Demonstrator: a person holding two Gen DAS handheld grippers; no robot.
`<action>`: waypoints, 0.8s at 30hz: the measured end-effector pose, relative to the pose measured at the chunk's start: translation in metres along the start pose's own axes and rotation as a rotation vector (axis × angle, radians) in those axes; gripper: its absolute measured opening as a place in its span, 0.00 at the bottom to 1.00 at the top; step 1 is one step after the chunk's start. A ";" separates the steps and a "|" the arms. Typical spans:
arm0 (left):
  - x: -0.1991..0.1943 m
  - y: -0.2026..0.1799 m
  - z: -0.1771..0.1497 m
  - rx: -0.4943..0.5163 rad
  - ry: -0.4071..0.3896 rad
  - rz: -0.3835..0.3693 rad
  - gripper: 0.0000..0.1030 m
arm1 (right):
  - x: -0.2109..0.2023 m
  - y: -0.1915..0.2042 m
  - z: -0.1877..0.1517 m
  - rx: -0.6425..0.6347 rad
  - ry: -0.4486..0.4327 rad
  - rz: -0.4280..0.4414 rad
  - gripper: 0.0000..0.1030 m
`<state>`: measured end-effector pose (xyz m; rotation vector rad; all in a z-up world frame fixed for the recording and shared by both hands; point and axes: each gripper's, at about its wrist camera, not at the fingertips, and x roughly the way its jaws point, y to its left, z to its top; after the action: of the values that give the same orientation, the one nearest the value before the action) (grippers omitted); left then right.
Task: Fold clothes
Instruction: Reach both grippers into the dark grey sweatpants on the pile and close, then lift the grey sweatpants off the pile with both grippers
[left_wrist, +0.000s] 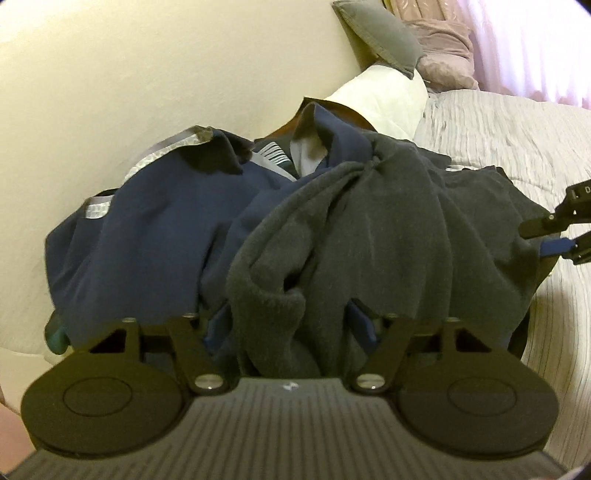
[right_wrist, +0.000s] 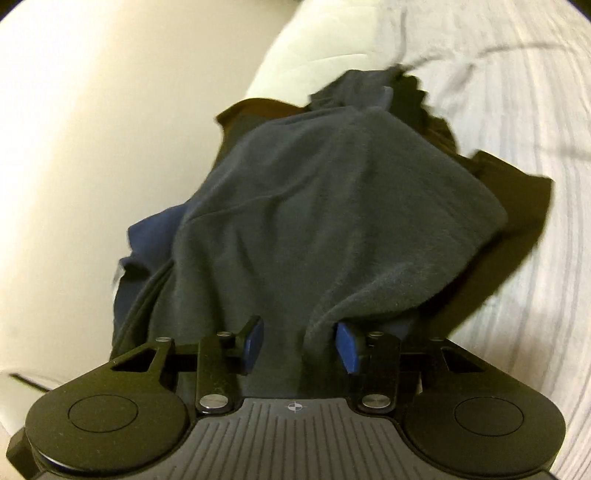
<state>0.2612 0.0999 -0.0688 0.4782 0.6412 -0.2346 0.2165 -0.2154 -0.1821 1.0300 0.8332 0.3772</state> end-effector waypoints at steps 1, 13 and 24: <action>0.001 0.000 0.001 -0.003 0.004 -0.001 0.43 | 0.002 0.000 0.002 0.003 0.004 -0.002 0.30; -0.046 -0.008 0.029 -0.060 -0.118 -0.083 0.14 | -0.048 0.053 0.037 -0.005 -0.082 0.162 0.03; -0.164 -0.125 0.081 0.052 -0.359 -0.368 0.13 | -0.256 0.106 0.056 -0.094 -0.430 0.462 0.02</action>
<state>0.1309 -0.0382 0.0453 0.3530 0.3668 -0.6711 0.1044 -0.3593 0.0337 1.1592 0.1844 0.5538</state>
